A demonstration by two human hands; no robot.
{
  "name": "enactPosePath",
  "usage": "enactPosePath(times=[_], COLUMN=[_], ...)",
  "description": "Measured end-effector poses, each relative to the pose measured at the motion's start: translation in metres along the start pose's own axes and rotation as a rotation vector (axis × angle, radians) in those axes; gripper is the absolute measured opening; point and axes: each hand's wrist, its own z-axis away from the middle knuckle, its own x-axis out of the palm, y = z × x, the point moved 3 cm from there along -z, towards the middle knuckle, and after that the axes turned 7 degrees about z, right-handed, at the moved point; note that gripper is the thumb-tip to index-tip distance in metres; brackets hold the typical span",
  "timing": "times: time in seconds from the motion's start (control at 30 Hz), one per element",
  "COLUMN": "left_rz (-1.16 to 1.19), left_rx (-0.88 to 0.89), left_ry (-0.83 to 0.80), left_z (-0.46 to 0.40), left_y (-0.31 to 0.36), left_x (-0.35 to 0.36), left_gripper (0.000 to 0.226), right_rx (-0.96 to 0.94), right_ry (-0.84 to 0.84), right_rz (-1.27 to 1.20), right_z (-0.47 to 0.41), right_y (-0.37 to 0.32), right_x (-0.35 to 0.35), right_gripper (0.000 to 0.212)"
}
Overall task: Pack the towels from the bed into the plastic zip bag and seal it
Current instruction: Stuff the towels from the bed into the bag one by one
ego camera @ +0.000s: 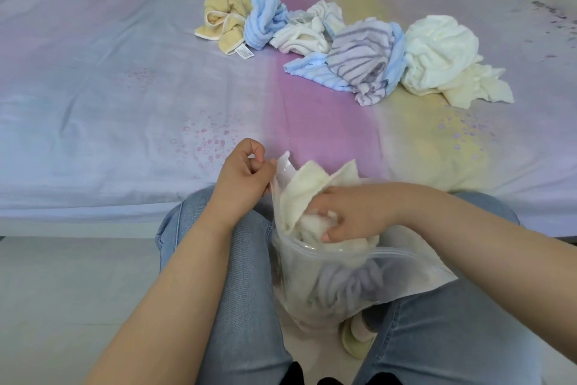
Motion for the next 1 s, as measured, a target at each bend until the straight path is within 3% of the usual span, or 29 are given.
enactPosePath(times=[0.1, 0.2, 0.23, 0.3, 0.37, 0.4, 0.43, 0.53, 0.67, 0.77, 0.9, 1.0], left_rz=[0.003, 0.007, 0.006, -0.004, -0.020, -0.026, -0.029, -0.033, -0.013, -0.047, -0.087, -0.093], left_rx=[0.008, 0.011, 0.013, 0.015, 0.007, 0.002, -0.001, -0.006, -0.009, 0.018, 0.008, -0.002], left_ry=[-0.005, -0.011, -0.010, -0.003, 0.007, 0.012, 0.015, -0.001, -0.069, -0.148, -0.227, -0.231], left_z=[0.001, 0.002, 0.002, 0.002, 0.001, 0.001, 0.000, -0.001, 0.001, 0.005, 0.009, 0.010], left_y=[0.001, 0.001, 0.000, 0.000, -0.001, -0.002, -0.003, -0.004, -0.003, -0.001, -0.001, -0.001], left_x=[0.000, -0.001, -0.001, -0.003, -0.005, -0.005, -0.006, -0.005, -0.002, 0.000, -0.002, -0.004], left_gripper=[0.033, 0.033, 0.033, 0.033, 0.032, 0.032, 0.032, 0.033, 0.034, 0.039, 0.035, 0.034], right_rx=[-0.066, -0.069, -0.033, 0.047, 0.149, 0.197, 0.233, 0.245, 0.123, 0.025, -0.040, -0.081], right_ry=[-0.346, -0.333, -0.241, 0.159, 0.587, 0.646, 0.568, -0.029, -0.433, -0.576, -0.496, -0.469], right_rz=[0.001, -0.188, -0.334, -0.466, -0.254, -0.101, 0.012, 0.141, 0.038, 0.073, 0.407, 0.299], right_z=[-0.013, -0.018, -0.017, -0.010, 0.005, 0.013, 0.018, 0.014, -0.028, -0.065, -0.099, -0.107], right_y=[-0.012, -0.018, -0.017, -0.007, 0.008, 0.014, 0.020, 0.026, 0.016, 0.005, -0.002, -0.007], right_x=[0.007, 0.000, -0.007, -0.028, -0.046, -0.047, -0.043, -0.010, 0.022, 0.043, 0.073, 0.072], right_gripper=[0.062, 0.037, 0.025, 0.015, 0.031, 0.037, 0.039, 0.038, 0.069, 0.079, 0.082, 0.075])
